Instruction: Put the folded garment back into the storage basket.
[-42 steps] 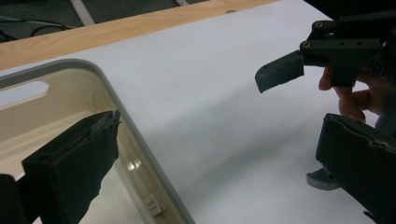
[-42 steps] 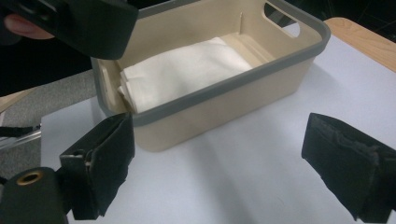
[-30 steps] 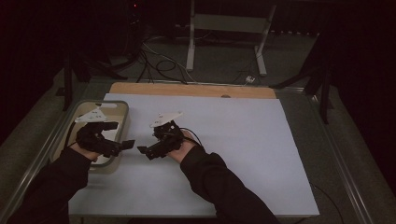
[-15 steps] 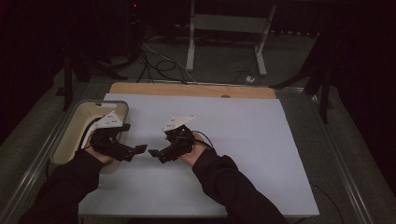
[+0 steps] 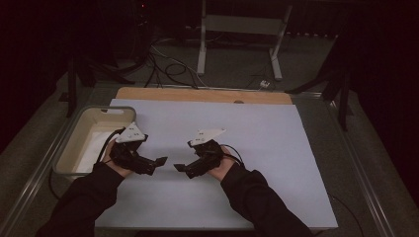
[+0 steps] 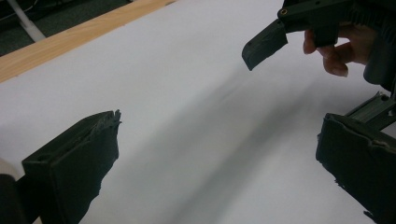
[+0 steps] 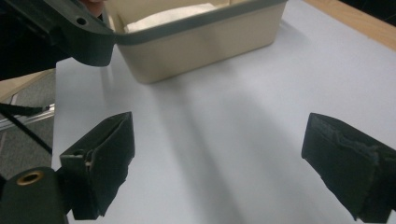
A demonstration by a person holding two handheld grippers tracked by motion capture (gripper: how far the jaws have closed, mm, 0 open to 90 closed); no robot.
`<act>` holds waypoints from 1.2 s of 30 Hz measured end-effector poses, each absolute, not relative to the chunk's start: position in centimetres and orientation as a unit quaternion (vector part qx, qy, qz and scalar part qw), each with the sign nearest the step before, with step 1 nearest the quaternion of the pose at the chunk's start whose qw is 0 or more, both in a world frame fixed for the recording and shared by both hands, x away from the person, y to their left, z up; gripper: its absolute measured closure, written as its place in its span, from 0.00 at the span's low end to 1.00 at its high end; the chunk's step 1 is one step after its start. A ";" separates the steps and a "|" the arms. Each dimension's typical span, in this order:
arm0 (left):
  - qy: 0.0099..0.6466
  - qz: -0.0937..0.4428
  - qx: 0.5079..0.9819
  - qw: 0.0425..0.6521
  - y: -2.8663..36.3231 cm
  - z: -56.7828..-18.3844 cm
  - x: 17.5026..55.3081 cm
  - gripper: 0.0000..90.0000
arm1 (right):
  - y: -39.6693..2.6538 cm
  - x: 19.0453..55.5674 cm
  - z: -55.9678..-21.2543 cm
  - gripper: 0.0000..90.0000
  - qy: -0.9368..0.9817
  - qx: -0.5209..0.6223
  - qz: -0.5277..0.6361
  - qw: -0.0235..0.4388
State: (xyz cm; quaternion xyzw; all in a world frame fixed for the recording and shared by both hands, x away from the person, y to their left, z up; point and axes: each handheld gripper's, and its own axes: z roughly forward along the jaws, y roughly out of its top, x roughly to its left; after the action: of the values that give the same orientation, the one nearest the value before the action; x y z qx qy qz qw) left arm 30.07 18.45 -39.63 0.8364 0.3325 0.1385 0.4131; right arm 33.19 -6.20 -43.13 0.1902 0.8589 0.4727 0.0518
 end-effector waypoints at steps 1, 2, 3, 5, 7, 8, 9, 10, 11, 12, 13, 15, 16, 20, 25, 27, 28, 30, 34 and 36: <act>0.333 0.138 0.836 0.413 18.2 -39.8 30.0 0.00 | -6.4 33.1 -43.3 0.11 0.859 0.190 0.473 0.048; 0.332 0.139 0.838 0.411 18.1 -40.0 29.9 0.00 | -6.6 33.1 -43.4 0.11 0.860 0.188 0.471 0.048; 0.331 0.139 0.839 0.409 17.9 -40.1 29.8 0.00 | -6.9 33.0 -43.5 0.11 0.861 0.187 0.472 0.045; 0.330 0.138 0.839 0.410 17.6 -40.5 29.6 0.00 | -7.3 32.8 -43.8 0.11 0.863 0.185 0.469 0.042; 0.330 0.137 0.841 0.407 17.4 -40.8 29.6 0.00 | -7.6 32.6 -44.3 0.11 0.864 0.181 0.467 0.042; 0.334 0.139 0.841 0.402 17.4 -41.0 29.5 0.00 | -7.8 32.5 -44.5 0.11 0.866 0.178 0.465 0.043; 0.336 0.140 0.841 0.401 17.3 -41.2 29.5 0.00 | -8.0 32.4 -44.8 0.11 0.868 0.174 0.463 0.043; 0.336 0.140 0.840 0.403 17.2 -41.4 29.4 0.00 | -8.1 32.3 -45.0 0.11 0.870 0.173 0.460 0.042; 0.337 0.141 0.840 0.401 17.1 -41.6 29.4 0.00 | -8.3 32.2 -45.2 0.11 0.872 0.172 0.457 0.041; 0.338 0.144 0.840 0.400 17.0 -41.7 29.3 0.00 | -8.5 32.1 -45.5 0.11 0.872 0.169 0.457 0.040; 0.338 0.147 0.838 0.402 16.9 -41.9 29.2 0.00 | -8.7 32.0 -45.7 0.11 0.872 0.169 0.457 0.039; 0.340 0.150 0.836 0.403 16.7 -42.1 29.0 0.00 | -9.0 31.8 -46.1 0.11 0.872 0.168 0.458 0.037; 0.342 0.153 0.835 0.402 16.6 -42.3 29.0 0.00 | -9.1 31.7 -46.3 0.11 0.873 0.166 0.457 0.036; 0.346 0.160 0.831 0.405 16.3 -42.7 28.7 0.00 | -9.6 31.3 -47.1 0.11 0.873 0.168 0.457 0.030; 0.351 0.169 0.827 0.405 16.2 -43.2 28.4 0.00 | -10.3 30.8 -48.0 0.11 0.874 0.169 0.454 0.024; 0.351 0.166 0.828 0.405 16.2 -43.5 28.2 0.00 | -10.7 30.7 -48.2 0.11 0.875 0.167 0.454 0.026; 0.352 0.165 0.828 0.404 16.2 -43.6 28.2 0.00 | -10.9 30.7 -48.3 0.11 0.877 0.164 0.451 0.028; 0.354 0.167 0.829 0.400 16.1 -43.9 28.1 0.00 | -11.3 30.6 -48.5 0.11 0.875 0.168 0.454 0.025; 0.355 0.166 0.830 0.398 16.0 -44.6 27.7 0.00 | -12.0 30.3 -48.9 0.11 0.875 0.170 0.454 0.021; 0.357 0.163 0.828 0.401 15.9 -44.9 27.5 0.00 | -12.3 30.1 -49.1 0.11 0.875 0.168 0.453 0.021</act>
State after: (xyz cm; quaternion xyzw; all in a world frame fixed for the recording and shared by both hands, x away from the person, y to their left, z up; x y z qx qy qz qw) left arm 27.54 15.93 -44.91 0.8278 0.3571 0.1630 0.4008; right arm 30.10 -12.29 -49.11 0.1685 0.8749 0.4535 0.0212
